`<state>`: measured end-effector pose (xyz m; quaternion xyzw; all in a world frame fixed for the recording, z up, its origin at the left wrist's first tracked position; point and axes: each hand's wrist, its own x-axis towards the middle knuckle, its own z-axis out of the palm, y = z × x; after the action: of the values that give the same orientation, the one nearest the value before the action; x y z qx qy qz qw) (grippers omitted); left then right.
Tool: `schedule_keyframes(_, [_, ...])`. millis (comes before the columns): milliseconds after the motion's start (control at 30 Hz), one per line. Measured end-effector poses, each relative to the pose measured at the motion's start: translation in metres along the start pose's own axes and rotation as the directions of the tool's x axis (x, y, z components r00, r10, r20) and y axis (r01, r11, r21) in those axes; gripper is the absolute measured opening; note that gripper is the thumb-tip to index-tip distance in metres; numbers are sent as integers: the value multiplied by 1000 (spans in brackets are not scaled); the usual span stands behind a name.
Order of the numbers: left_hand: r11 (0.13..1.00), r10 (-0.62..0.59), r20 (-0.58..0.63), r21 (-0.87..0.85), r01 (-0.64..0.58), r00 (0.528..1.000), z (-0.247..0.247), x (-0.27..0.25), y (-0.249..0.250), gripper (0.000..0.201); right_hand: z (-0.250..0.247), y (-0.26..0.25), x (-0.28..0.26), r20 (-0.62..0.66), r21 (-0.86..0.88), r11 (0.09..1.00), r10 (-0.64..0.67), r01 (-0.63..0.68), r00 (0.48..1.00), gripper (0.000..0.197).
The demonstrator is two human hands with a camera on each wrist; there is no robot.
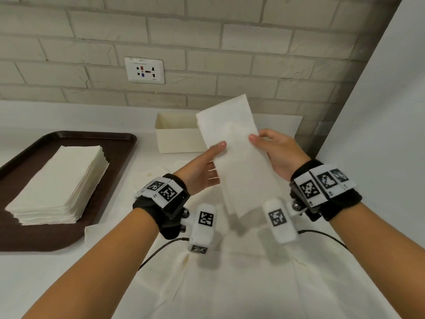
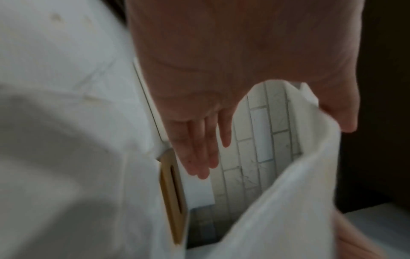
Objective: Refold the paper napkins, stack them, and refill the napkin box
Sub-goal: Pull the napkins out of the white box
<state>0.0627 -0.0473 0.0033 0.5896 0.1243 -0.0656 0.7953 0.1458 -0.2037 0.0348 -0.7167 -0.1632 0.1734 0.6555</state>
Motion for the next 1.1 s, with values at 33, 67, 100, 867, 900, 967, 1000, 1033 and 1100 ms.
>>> schedule_keyframes(33, [997,20,23,-71,-18,1000,4,-1,1,25,8,4,0,9,3,1000,20,-20,1000,10])
schedule_keyframes(67, [994,42,20,-107,-40,999,5,-1,2,28,15,10,1,12,-34,999,32,-31,999,9])
schedule_keyframes(100, [990,55,-15,-132,-57,998,6,-3,2,30,21,15,3,13,-74,996,51,-50,999,8])
schedule_keyframes(867, [987,-69,-420,-163,-1,905,-82,-42,-22,13,-17,86,103,11,-891,435,309,-131,951,43])
schedule_keyframes(900, [986,-65,-415,-169,-6,908,-79,-39,-21,14,-15,78,100,35,-849,518,259,-108,965,35])
schedule_keyframes(967, [984,-52,-400,-175,-21,915,-72,-32,-17,16,-10,54,86,64,-685,726,145,-62,987,23])
schedule_keyframes(1000, [985,-42,-387,-169,-26,921,-66,-28,-15,17,-7,40,77,77,-550,834,92,-35,993,20])
schedule_keyframes(1033, [987,-33,-369,-161,-29,929,-59,-23,-13,19,-2,24,64,99,-381,925,39,1,994,17])
schedule_keyframes(1100, [987,-16,-315,-154,-34,949,-45,-14,-10,22,3,0,40,156,-52,998,-20,28,988,15])
